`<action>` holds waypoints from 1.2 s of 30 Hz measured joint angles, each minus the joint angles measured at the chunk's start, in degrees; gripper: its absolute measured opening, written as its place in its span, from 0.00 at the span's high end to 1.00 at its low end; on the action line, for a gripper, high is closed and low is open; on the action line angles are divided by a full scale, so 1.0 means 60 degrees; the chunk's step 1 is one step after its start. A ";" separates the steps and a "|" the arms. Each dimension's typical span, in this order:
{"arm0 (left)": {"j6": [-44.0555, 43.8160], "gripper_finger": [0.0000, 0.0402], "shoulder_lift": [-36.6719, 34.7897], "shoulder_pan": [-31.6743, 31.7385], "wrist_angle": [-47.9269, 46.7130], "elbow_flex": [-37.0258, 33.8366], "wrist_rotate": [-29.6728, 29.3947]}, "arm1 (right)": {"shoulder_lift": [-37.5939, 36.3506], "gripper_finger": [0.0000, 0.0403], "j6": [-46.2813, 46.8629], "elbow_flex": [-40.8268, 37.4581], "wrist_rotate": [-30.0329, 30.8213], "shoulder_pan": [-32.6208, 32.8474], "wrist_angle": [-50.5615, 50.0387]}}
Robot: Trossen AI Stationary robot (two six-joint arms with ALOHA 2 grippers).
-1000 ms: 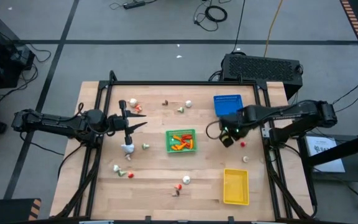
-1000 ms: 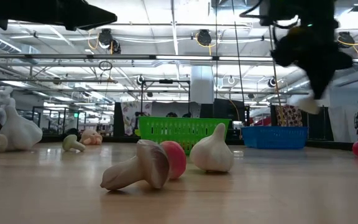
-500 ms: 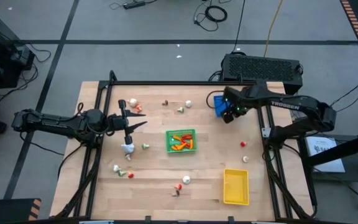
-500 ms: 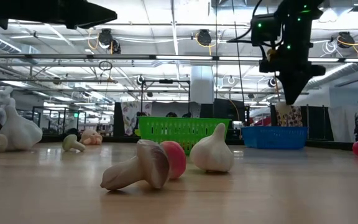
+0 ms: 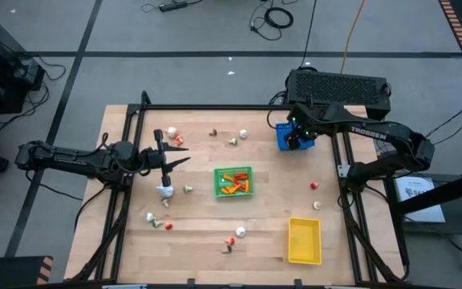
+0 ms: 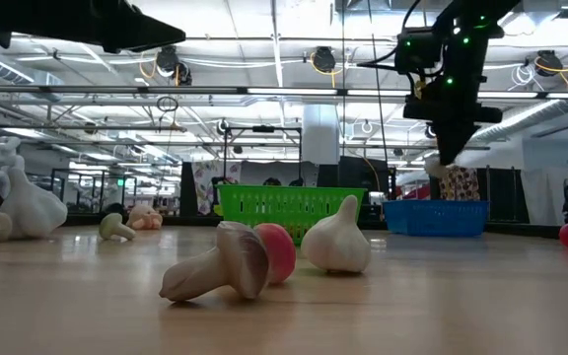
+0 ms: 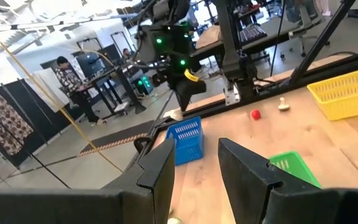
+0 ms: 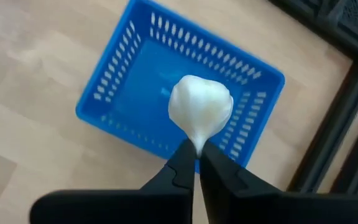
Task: Sort produce into baskets
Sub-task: Put the garlic into the blue bin
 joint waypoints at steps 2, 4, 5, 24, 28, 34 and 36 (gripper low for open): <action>-0.0041 0.67 0.0004 0.0000 -0.0026 0.0000 -0.0007 | 0.0043 0.96 -0.0129 0.0001 -0.0041 -0.0140 0.0242; -0.0054 0.67 0.0000 -0.0003 -0.0029 0.0000 -0.0014 | 0.0100 0.94 -0.0227 0.0001 -0.0047 -0.0260 0.0291; -0.0056 0.67 0.0000 0.0000 -0.0047 0.0000 -0.0015 | 0.0137 0.93 -0.0241 0.0001 -0.0047 -0.0306 0.0295; -0.0608 0.67 0.0000 -0.0003 -0.0311 0.0000 -0.0015 | 0.0519 0.73 -0.0277 -0.0002 -0.0737 -0.0451 0.0856; -0.0783 0.67 0.0000 -0.0003 -0.0358 0.0000 -0.0015 | 0.0519 0.72 -0.0274 -0.0002 -0.1799 -0.0444 0.1430; -0.0808 0.67 0.0000 -0.0003 -0.0377 0.0000 -0.0017 | 0.0519 0.72 -0.0274 -0.0002 -0.2311 -0.0004 0.2391; -0.0808 0.67 0.0000 -0.0003 -0.0379 0.0000 -0.0015 | 0.0519 0.72 -0.0293 -0.0002 -0.2312 0.0248 0.2810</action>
